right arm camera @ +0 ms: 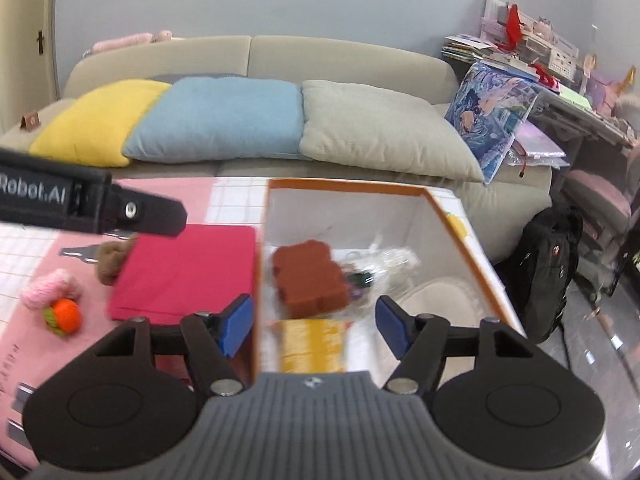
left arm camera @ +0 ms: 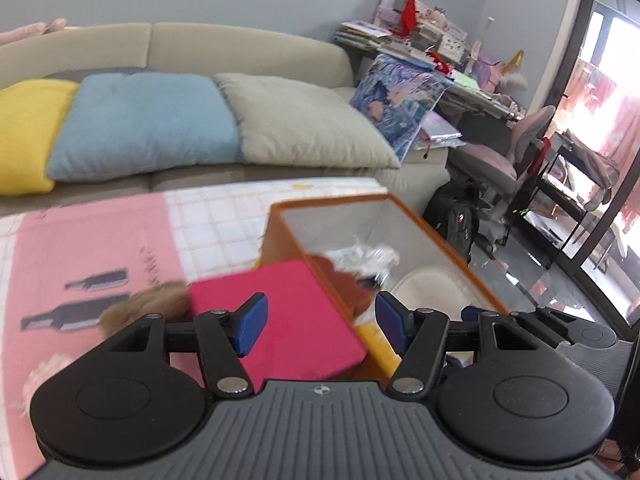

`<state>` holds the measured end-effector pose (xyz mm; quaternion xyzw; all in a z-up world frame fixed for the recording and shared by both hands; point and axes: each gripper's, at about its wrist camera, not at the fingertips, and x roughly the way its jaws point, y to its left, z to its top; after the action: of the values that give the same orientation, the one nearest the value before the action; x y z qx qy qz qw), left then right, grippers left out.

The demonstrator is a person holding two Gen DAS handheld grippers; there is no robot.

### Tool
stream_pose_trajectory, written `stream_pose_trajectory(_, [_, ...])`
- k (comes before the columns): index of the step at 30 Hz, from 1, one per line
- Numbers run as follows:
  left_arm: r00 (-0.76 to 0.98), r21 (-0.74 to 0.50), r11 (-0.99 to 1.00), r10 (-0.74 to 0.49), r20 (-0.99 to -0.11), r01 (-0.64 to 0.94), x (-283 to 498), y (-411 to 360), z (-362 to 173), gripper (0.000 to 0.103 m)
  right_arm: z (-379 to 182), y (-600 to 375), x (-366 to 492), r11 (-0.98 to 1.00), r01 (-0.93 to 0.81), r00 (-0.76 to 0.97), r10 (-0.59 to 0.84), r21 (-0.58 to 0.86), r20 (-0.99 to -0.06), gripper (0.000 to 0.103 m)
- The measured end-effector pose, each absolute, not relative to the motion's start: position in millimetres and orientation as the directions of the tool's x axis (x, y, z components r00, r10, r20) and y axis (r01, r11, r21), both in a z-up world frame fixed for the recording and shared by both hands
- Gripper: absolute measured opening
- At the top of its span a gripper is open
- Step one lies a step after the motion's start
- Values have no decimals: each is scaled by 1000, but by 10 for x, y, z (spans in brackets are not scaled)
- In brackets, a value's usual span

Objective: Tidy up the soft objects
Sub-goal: 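Move both tools back toward the crocheted items on the bed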

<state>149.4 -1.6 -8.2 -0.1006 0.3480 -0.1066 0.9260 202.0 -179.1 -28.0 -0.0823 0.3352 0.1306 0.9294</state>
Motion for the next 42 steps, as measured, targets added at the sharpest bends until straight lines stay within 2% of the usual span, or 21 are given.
stream_pose_trajectory(10, [735, -277, 961, -184, -652, -5, 957, 507, -262, 73, -401, -1260, 1587, 899, -437, 682, 308, -33, -663, 73])
stream_pose_trajectory(21, [719, -283, 943, -76, -691, -172, 651, 1086, -452, 73, -520, -694, 1444, 825, -564, 609, 391, -30, -690, 73])
stream_pose_trajectory(24, [710, -273, 940, -49, -702, -205, 575, 1243, -515, 73, -564, -515, 1373, 781, -621, 596, 412, -71, -689, 71])
stream_pose_trajectory(32, [709, -306, 904, -3, -705, -300, 595, 1608, -679, 80, -700, -70, 1435, 708, -695, 562, 426, -125, -709, 58])
stream_pose_trajectory(42, [684, -325, 891, -23, -729, -316, 803, 1796, -918, 82, -947, 330, 1702, 682, -714, 530, 381, -157, -757, 57])
